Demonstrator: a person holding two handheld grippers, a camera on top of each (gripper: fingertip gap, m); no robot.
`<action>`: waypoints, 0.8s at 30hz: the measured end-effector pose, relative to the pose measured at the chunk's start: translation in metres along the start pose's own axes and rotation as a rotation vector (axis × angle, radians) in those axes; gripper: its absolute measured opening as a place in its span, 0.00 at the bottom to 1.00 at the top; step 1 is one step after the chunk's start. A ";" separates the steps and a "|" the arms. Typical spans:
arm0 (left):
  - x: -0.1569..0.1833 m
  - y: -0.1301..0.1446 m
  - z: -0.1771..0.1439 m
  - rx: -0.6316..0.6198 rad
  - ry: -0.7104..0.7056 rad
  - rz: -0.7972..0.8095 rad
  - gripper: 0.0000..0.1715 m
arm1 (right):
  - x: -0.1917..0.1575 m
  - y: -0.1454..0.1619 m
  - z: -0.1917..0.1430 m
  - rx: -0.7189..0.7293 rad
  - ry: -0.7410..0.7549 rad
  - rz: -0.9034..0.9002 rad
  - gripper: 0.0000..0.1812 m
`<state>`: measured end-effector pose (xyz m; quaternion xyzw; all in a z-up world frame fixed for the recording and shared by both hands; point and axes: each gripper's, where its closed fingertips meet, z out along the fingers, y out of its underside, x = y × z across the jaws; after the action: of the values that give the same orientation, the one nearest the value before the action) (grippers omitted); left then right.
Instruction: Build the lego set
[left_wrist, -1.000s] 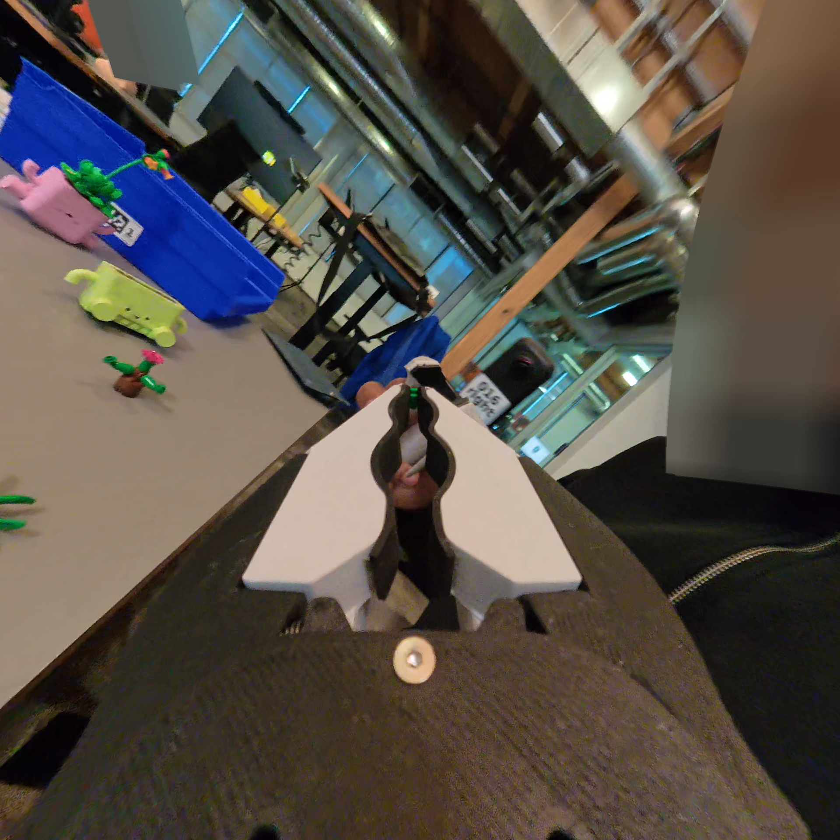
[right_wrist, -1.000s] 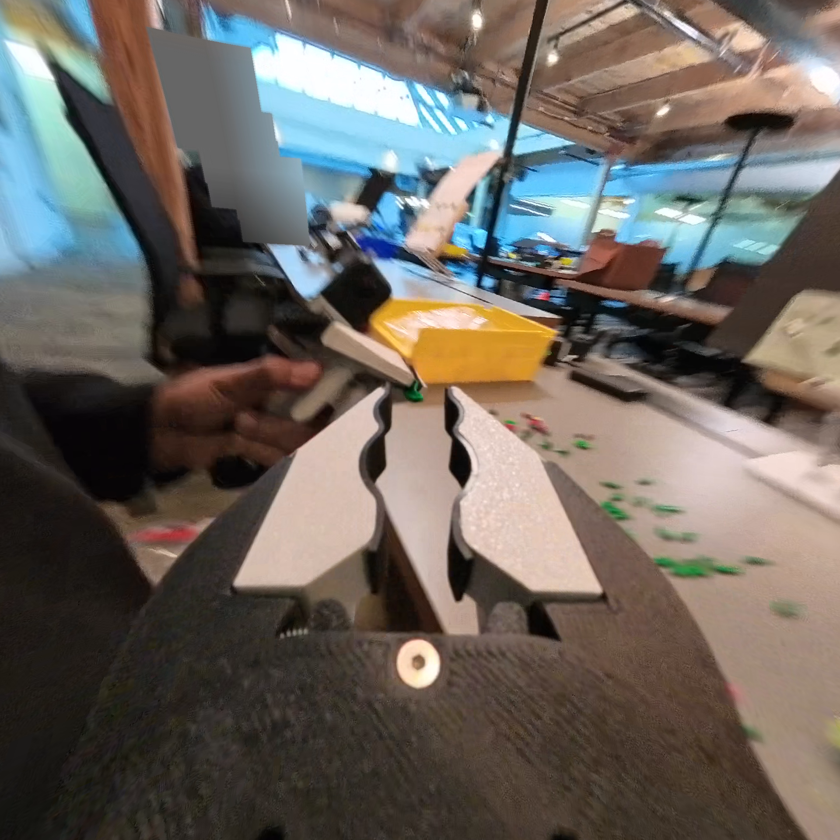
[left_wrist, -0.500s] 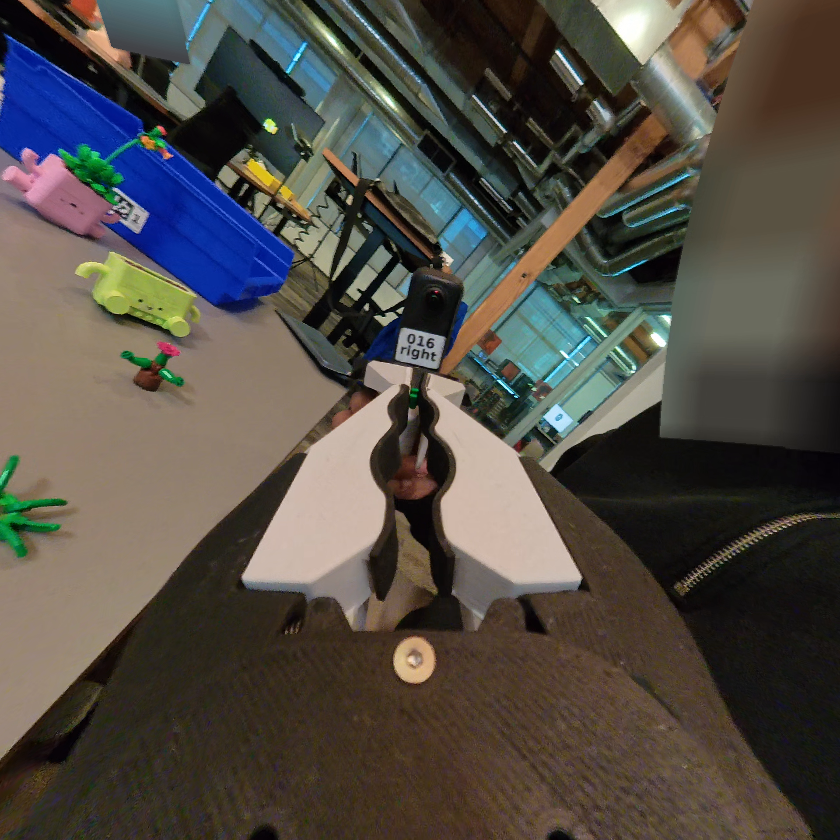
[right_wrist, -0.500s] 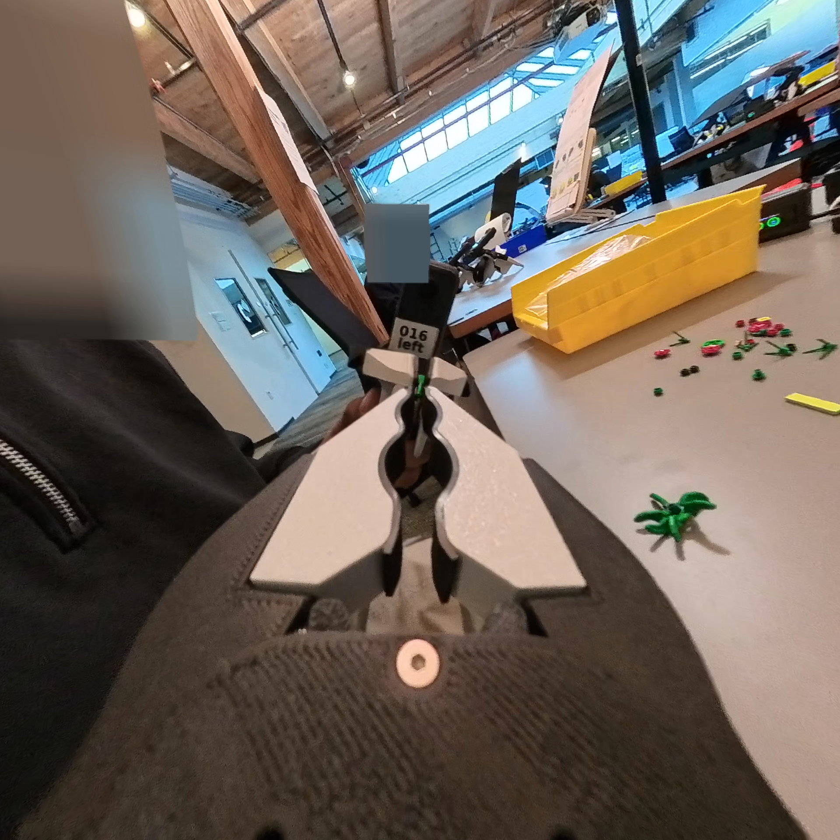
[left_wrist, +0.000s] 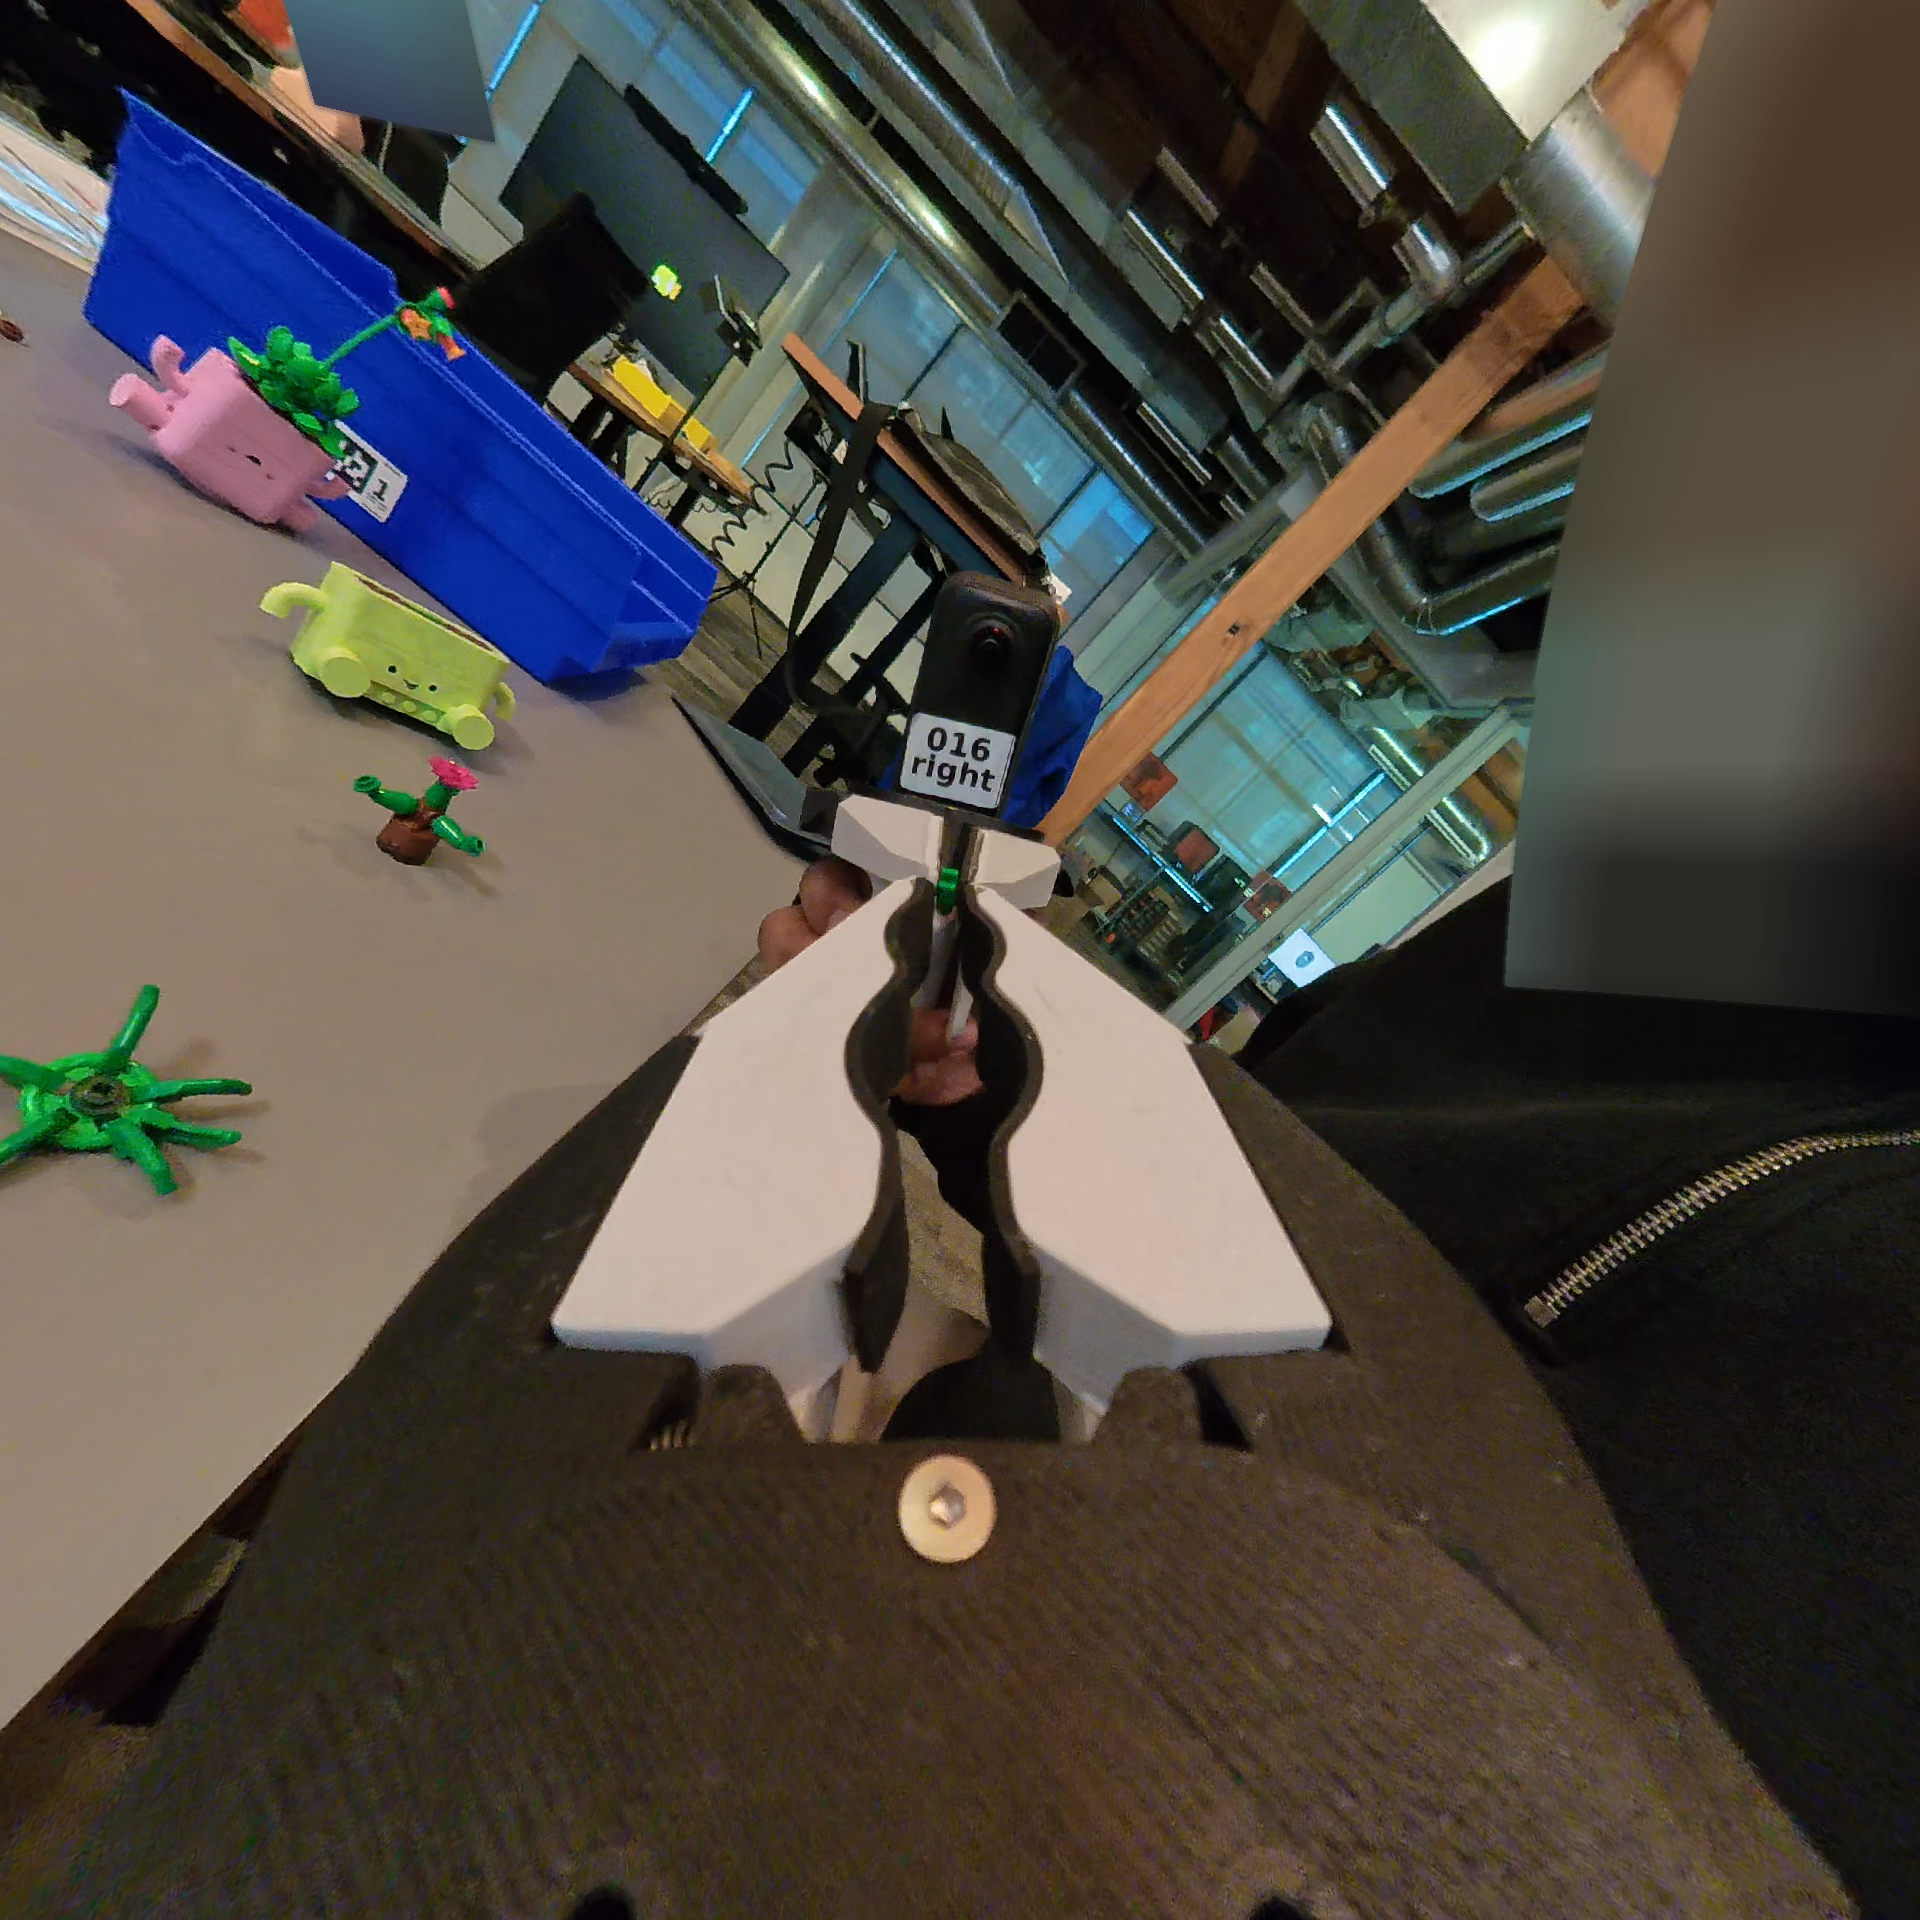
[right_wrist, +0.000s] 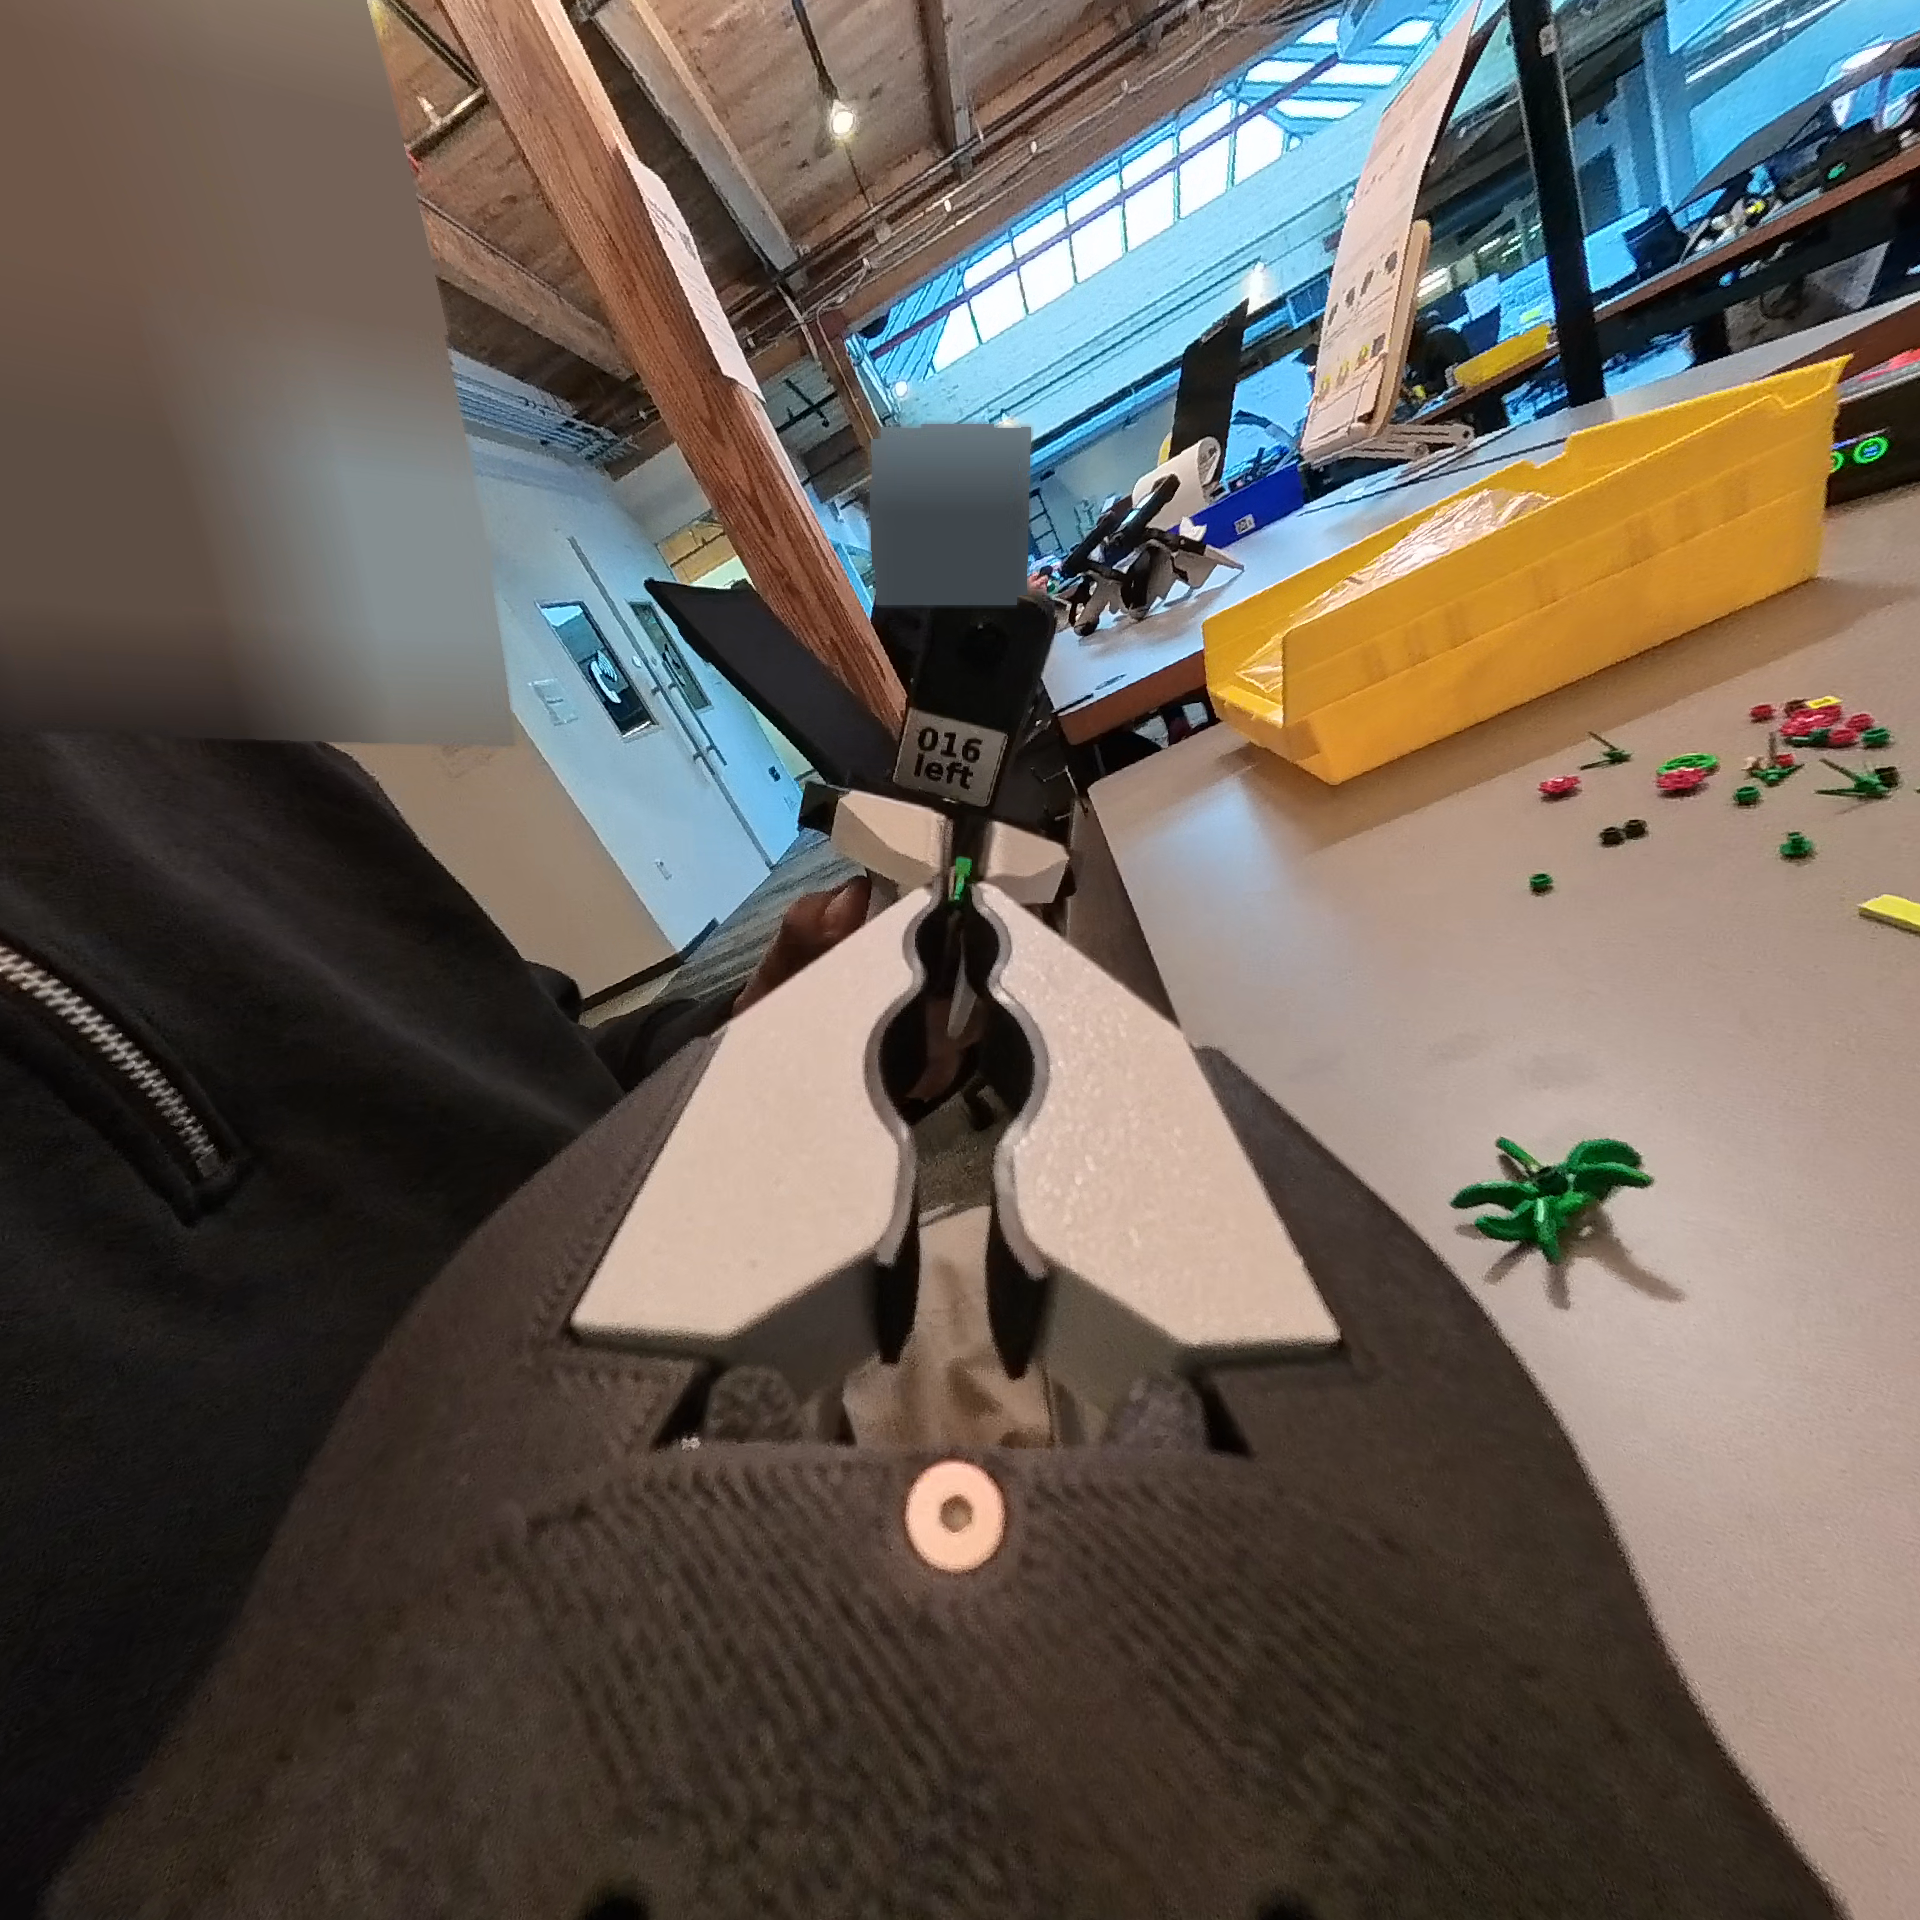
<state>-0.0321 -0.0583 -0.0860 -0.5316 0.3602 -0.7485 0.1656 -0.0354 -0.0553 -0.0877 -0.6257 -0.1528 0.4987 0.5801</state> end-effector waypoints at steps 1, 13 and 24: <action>0.000 0.000 -0.001 -0.003 -0.001 0.000 0.00 | 0.000 0.000 0.000 -0.006 -0.005 0.004 0.00; 0.003 -0.003 -0.004 0.020 -0.032 0.035 0.00 | 0.002 -0.005 0.004 0.044 -0.032 0.041 0.02; 0.006 0.000 -0.002 0.010 -0.042 0.029 0.00 | -0.006 -0.001 0.006 0.018 -0.068 0.042 0.00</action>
<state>-0.0360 -0.0614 -0.0827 -0.5410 0.3605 -0.7366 0.1864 -0.0421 -0.0561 -0.0834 -0.6061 -0.1550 0.5331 0.5696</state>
